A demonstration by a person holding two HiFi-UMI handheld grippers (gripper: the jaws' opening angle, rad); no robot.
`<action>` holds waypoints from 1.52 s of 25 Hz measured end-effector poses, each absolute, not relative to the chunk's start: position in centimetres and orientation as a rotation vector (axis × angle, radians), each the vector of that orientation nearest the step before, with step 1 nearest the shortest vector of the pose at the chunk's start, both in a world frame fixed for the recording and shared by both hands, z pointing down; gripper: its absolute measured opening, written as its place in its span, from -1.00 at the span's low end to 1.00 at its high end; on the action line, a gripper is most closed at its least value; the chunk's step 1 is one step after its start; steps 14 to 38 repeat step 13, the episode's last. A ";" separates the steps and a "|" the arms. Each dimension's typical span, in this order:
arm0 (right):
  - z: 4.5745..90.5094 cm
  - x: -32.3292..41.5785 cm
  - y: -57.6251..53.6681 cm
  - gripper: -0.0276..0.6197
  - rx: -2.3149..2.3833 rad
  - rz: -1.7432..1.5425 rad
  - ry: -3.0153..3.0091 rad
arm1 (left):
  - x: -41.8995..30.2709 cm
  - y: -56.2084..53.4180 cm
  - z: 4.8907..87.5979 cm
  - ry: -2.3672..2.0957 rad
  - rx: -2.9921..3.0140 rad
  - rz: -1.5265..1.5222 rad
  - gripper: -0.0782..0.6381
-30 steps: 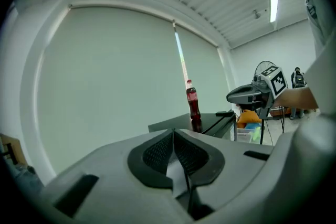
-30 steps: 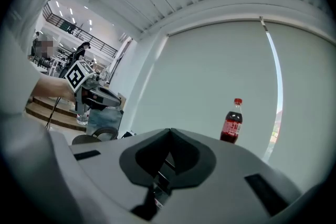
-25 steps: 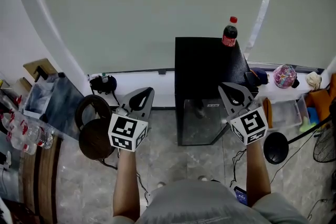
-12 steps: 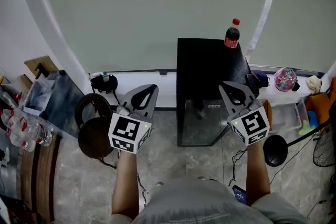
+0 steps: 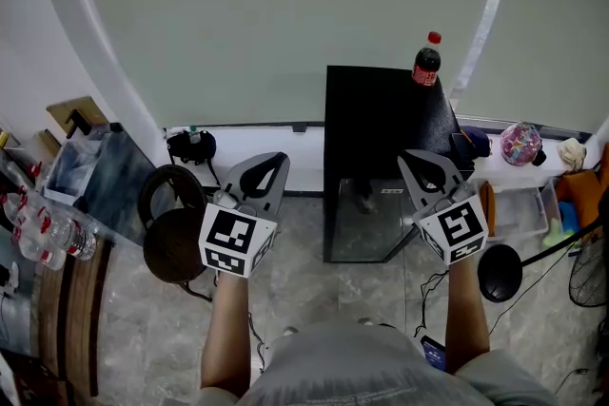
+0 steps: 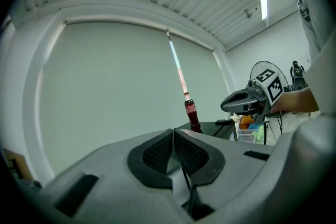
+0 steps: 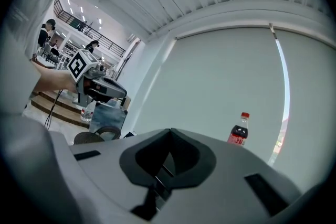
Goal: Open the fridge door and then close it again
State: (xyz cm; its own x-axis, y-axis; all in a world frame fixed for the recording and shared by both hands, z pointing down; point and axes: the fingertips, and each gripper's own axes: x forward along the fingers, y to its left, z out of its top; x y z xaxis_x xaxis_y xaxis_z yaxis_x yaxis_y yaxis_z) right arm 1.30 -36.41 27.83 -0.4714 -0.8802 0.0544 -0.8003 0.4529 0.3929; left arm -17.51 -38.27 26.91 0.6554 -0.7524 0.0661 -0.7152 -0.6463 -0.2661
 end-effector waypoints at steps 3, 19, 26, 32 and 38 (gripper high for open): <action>28.3 1.4 -36.4 -0.92 1.442 -0.453 -2.452 | -17.6 -38.3 27.1 1.208 -2.661 -0.248 -0.74; 29.1 1.1 -36.9 -0.92 1.386 -0.463 -2.445 | -17.5 -38.7 27.7 1.202 -2.664 -0.295 -0.74; 29.1 1.1 -36.9 -0.92 1.386 -0.463 -2.445 | -17.5 -38.7 27.7 1.202 -2.664 -0.295 -0.74; 29.1 1.1 -36.9 -0.92 1.386 -0.463 -2.445 | -17.5 -38.7 27.7 1.202 -2.664 -0.295 -0.74; 29.1 1.1 -36.9 -0.92 1.386 -0.463 -2.445 | -17.5 -38.7 27.7 1.202 -2.664 -0.295 -0.74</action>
